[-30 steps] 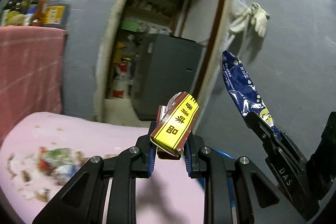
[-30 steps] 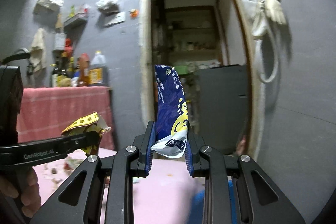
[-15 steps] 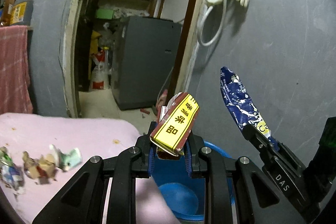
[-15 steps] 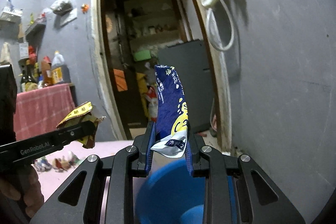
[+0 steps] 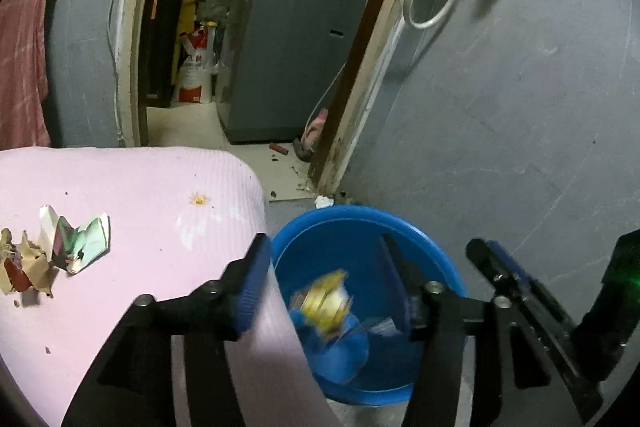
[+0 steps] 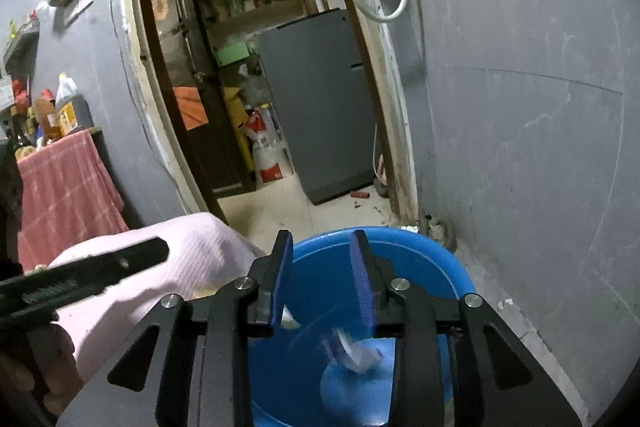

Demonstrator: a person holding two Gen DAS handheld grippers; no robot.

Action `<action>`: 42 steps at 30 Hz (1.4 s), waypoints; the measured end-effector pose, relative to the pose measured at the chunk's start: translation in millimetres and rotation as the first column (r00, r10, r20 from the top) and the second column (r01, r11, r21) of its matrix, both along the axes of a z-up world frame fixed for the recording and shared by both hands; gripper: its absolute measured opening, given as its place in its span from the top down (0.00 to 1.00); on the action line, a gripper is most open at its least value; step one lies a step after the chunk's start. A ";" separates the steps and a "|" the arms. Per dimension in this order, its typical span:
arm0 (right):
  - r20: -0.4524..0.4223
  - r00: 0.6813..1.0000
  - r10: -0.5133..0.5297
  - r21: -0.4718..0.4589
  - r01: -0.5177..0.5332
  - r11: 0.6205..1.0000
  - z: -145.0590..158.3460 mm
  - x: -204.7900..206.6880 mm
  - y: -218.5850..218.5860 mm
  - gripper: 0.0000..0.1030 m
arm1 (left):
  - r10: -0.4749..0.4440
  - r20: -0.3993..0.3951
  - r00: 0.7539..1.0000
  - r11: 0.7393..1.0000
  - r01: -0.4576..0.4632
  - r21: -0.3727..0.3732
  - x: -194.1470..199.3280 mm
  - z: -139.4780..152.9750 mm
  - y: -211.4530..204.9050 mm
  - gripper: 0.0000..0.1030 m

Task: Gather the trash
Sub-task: 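Drop the yellow box and blue wrapper into the blue basin with both tools, then bring both open tools back over the remaining trash on the table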

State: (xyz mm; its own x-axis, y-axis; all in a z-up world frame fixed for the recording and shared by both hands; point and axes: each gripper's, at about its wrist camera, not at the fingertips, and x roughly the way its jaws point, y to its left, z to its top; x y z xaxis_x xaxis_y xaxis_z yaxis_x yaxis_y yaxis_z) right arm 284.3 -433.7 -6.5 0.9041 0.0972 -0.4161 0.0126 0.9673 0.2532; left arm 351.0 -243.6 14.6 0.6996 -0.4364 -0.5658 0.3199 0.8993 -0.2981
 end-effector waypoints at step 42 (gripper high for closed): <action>0.504 0.804 0.315 -0.180 -0.259 0.949 130.8 -78.7 151.7 0.00 | 0.388 0.449 0.805 0.903 -0.430 -0.010 -146.8 102.3 217.9 0.02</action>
